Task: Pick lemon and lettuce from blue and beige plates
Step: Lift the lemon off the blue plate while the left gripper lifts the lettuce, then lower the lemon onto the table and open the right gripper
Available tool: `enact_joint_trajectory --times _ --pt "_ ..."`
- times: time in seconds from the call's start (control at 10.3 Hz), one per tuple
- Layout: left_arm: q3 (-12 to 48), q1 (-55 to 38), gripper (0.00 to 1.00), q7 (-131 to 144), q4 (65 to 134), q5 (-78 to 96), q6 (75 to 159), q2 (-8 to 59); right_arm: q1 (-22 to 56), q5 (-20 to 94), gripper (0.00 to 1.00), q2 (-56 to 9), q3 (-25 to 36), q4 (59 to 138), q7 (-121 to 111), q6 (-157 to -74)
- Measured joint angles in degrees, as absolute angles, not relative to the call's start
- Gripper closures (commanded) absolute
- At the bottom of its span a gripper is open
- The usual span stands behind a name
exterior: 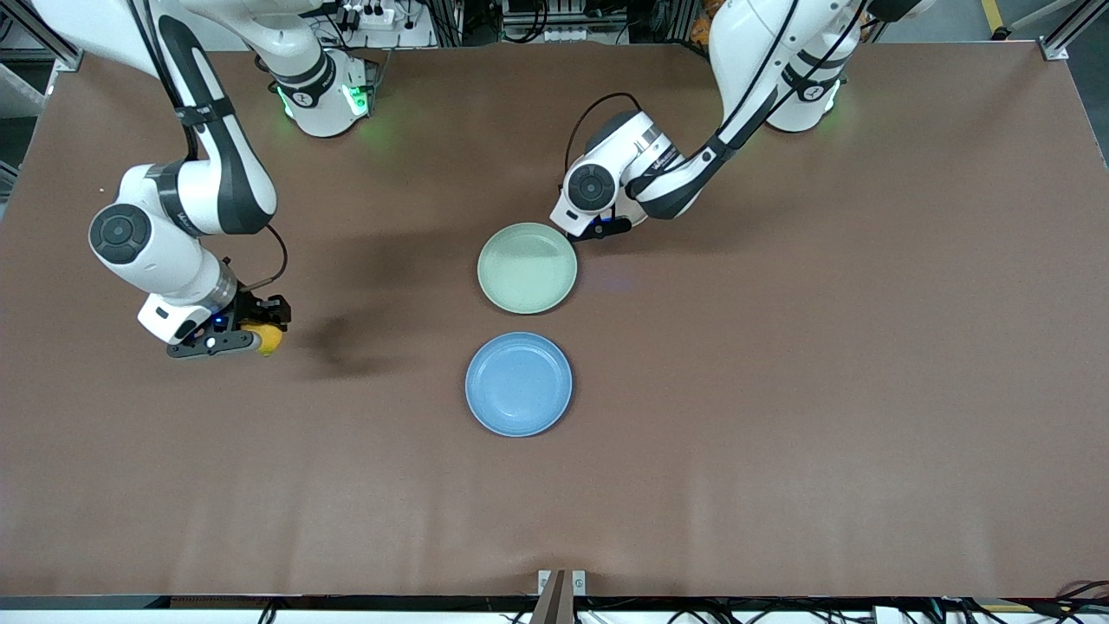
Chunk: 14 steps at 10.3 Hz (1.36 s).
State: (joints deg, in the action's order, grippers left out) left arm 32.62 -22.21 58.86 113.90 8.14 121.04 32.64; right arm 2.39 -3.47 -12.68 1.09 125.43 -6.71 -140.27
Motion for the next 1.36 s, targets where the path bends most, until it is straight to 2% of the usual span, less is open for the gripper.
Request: enact_joint_trajectory --times 0.29,0.49,0.58,0.78,0.97,1.07,1.36 --pt "31.99 -19.99 1.0 61.37 111.79 4.2 114.2 25.79 2.39 -3.47 0.62 -18.04 2.44 127.79 -8.56 -151.32" --pt "31.7 -16.33 1.0 63.39 110.76 -1.61 113.75 23.31 2.4 -3.47 0.6 -22.7 2.81 128.5 -8.57 -157.82" --pt "31.43 -13.57 1.0 63.49 108.83 -3.99 113.8 23.05 2.4 -3.47 0.54 -24.34 3.25 128.52 -8.58 -159.89" --pt "31.16 -7.71 1.0 63.4 103.68 -7.64 113.78 23.12 2.39 -3.47 0.0 -25.61 3.86 128.46 -8.6 -161.76" --pt "31.05 -3.49 1.0 63.24 99.45 -10.62 113.81 23.85 2.56 -3.47 0.0 -25.49 4.48 127.58 -8.6 -161.66" --pt "30.72 -2.21 1.0 63.24 97.7 -12.03 113.85 24.89 2.72 -3.47 0.0 -24.93 4.93 126.11 -8.6 -158.72" --pt "24.65 -0.43 1.0 63.21 93.69 -13.84 116.33 28.59 3.63 -3.42 0.0 -19.79 5.18 115.63 -8.59 -131.77"
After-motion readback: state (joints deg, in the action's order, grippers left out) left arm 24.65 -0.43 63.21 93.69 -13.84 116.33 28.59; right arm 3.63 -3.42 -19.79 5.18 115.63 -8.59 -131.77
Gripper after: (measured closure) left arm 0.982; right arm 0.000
